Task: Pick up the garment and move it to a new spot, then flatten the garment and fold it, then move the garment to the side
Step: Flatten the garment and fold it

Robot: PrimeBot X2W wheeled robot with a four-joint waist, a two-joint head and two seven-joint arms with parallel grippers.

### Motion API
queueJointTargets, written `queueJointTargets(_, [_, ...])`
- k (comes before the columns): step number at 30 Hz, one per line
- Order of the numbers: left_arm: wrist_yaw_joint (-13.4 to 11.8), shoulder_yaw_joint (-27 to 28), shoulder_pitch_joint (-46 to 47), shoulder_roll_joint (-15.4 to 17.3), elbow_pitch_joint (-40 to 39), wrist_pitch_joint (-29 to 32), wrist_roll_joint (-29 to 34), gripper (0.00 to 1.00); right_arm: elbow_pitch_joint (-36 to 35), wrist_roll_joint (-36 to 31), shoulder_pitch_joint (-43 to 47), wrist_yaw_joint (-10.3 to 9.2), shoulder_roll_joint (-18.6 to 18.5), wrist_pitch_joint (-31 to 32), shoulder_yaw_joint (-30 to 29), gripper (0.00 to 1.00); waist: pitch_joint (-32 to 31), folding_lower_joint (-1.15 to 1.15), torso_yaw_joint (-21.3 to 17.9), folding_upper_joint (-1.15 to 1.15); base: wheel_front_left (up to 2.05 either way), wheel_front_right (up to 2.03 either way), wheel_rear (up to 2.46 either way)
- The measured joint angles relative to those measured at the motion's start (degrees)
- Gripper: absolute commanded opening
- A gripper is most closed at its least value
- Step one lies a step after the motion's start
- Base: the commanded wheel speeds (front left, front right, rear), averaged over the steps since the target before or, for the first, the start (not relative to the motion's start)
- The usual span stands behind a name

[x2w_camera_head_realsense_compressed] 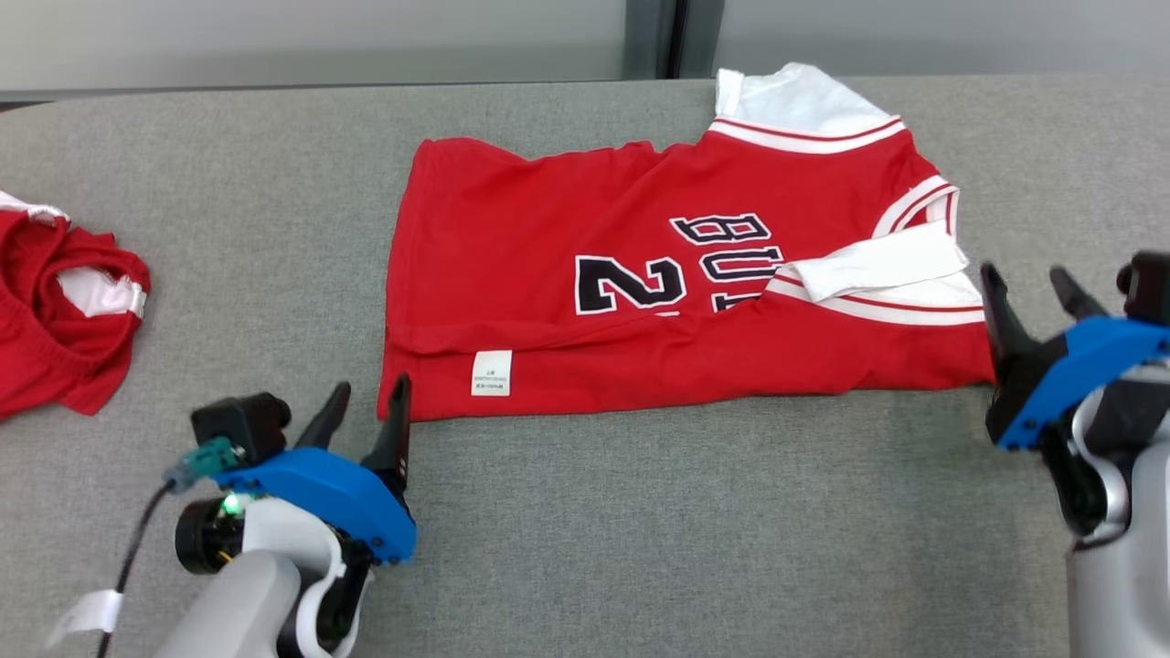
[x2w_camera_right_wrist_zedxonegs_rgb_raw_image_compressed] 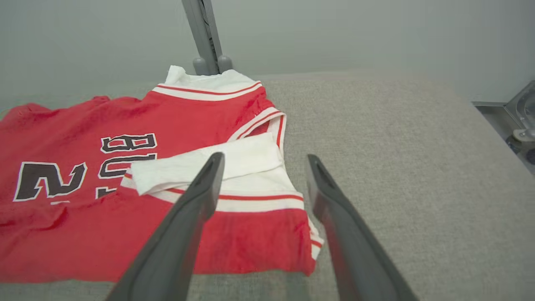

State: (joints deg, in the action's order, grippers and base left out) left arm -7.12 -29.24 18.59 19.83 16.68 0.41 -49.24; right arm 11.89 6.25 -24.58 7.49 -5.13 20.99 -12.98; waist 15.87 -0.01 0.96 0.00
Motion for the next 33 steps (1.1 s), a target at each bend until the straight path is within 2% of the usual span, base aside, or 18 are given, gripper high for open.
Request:
queueJointTargets(5, [-1.5, -1.8, -0.6, -0.5, 2.4, -0.4, 2.2, 1.0, -0.2, -1.8, 3.7, 0.0, 1.2, 0.3, -2.4, 1.0, -0.1, 0.0, -0.6, 0.0, 0.0, 0.0, 0.0])
queueJointTargets(11, [-3.2, -2.6, 1.8, -1.4, 5.9, -1.1, 4.0, 1.0, 3.8, -3.8, 3.4, 0.0, 2.0, -1.9, -3.9, 1.0, 2.0, 0.01, -1.2, 0.0, 0.0, 0.0, 0.0])
queueJointTargets(19, [-2.4, -3.3, 5.3, -2.1, 8.6, -1.5, 4.9, 1.0, 12.2, -5.3, -1.4, 0.0, 2.2, -3.5, -5.1, 1.0, 4.5, 0.01, -1.0, 0.0, 0.0, 0.0, 0.0])
queueJointTargets(28, [-0.9, -5.6, 7.8, -3.2, 11.2, 1.8, 4.9, 1.0, 18.2, -6.6, -3.7, 0.0, 2.0, -3.4, -6.7, 1.0, 5.3, 0.0, -0.3, -0.02, 0.0, 0.0, 0.0])
queueJointTargets(29, [-0.7, -5.8, 8.0, -3.3, 11.4, 2.3, 4.8, 1.0, 18.6, -6.5, -3.7, 0.0, 2.0, -3.4, -6.6, 0.86, 5.2, 0.0, -0.3, -0.02, 0.0, 0.0, 0.0])
queueJointTargets(30, [-0.4, -6.0, 8.1, -3.3, 11.6, 2.7, 4.7, 0.48, 18.9, -6.4, -3.8, 0.0, 1.9, -3.4, -6.2, 0.45, 5.2, -0.01, -0.3, -0.02, 0.0, 0.0, 0.0])
queueJointTargets(31, [-0.1, -6.2, 8.1, -3.4, 11.7, 2.8, 4.6, 0.24, 19.1, -5.9, -3.8, -0.01, 1.8, -3.4, -5.9, 0.45, 5.1, 0.0, -0.4, -0.02, 0.0, 0.0, 0.0])
queueJointTargets(32, [0.2, -6.2, 8.1, -3.4, 11.9, 3.0, 4.3, 0.0, 19.3, -5.5, -3.8, 0.0, 1.8, -3.4, -5.6, 0.0, 5.0, 0.0, -0.4, -0.02, 0.0, 0.0, 0.0])
queueJointTargets(33, [0.6, -6.3, 8.1, -3.5, 12.2, 3.1, 4.1, 0.0, 19.5, -5.3, -3.8, 0.02, 1.9, -3.4, -5.3, 0.0, 4.8, 0.0, -0.4, -0.02, 0.0, 0.0, 0.0])
